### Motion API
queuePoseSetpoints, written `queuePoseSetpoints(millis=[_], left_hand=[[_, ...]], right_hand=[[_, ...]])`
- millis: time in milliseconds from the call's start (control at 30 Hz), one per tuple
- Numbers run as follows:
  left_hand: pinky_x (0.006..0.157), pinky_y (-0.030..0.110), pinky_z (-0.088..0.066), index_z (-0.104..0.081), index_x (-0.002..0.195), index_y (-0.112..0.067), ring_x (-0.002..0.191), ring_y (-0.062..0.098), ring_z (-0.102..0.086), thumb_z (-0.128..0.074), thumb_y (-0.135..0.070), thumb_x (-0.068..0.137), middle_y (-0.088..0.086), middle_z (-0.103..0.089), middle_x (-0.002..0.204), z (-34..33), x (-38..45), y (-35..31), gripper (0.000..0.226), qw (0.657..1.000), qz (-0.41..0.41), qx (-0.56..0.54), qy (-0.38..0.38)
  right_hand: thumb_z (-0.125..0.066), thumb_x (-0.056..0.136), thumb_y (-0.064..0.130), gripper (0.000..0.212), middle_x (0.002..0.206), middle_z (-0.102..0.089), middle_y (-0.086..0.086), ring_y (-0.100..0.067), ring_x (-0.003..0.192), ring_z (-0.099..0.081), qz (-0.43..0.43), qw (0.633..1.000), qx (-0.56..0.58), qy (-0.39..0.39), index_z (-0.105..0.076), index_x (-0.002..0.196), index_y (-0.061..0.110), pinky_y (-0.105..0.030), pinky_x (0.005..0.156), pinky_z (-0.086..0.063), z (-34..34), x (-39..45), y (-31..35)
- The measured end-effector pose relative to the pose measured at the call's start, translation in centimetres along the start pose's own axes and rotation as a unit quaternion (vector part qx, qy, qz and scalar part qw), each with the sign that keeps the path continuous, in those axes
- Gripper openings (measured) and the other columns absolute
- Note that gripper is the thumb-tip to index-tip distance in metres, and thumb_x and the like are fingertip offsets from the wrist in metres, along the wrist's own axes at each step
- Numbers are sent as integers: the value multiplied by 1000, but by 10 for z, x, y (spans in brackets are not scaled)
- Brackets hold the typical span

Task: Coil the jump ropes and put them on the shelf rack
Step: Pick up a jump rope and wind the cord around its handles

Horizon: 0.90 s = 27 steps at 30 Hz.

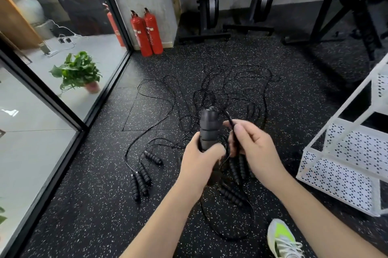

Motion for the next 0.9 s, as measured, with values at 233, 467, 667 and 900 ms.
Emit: queuePoseSetpoints(millis=[233, 467, 667, 900], left_hand=[[63, 35, -47, -72, 79, -18, 62, 22, -58, -66, -24, 73, 4, -61, 77, 0, 12, -14, 11, 920, 96, -377, 48], [85, 38, -46, -58, 126, -20, 80, 18, -55, -71, -33, 90, 3, -60, 96, 12, 26, -12, 41, 870, 27, -483, 100], [84, 36, -48, -58, 122, -14, 78, 16, -57, -69, -11, 84, 1, -60, 91, 17, 26, -14, 41, 849, 17, -520, 98], [84, 36, -50, -61, 107, -10, 72, 17, -57, -63, -4, 77, 6, -61, 88, 4, 20, -19, 31, 853, 11, -519, 59]], right_hand=[[-58, 102, 21, 40, 103, -68, 9, 4, 83, -61, 225, 948, -225, -29, -58, 142, 19, -14, 79, -51, -34, -37, 4], [-52, 104, 27, 45, 87, -51, 11, 1, 72, -47, 288, 921, -261, -14, -53, 146, 12, -15, 65, -46, -42, -47, -2], [-43, 106, 39, 50, 106, -62, 10, -4, 83, -62, 239, 934, -264, 37, -43, 153, 19, -25, 71, -54, -53, -57, -11], [-39, 95, 65, 36, 90, -70, 14, -3, 73, -66, 45, 996, -73, 0, -37, 122, 42, -22, 62, -48, -65, -62, 2]])
Point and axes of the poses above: each hand's wrist, its own x-axis towards the middle knuckle, its own z-axis out of the back of the hand, y = z × x, the point moved 2 cm from there along x, towards the middle knuckle
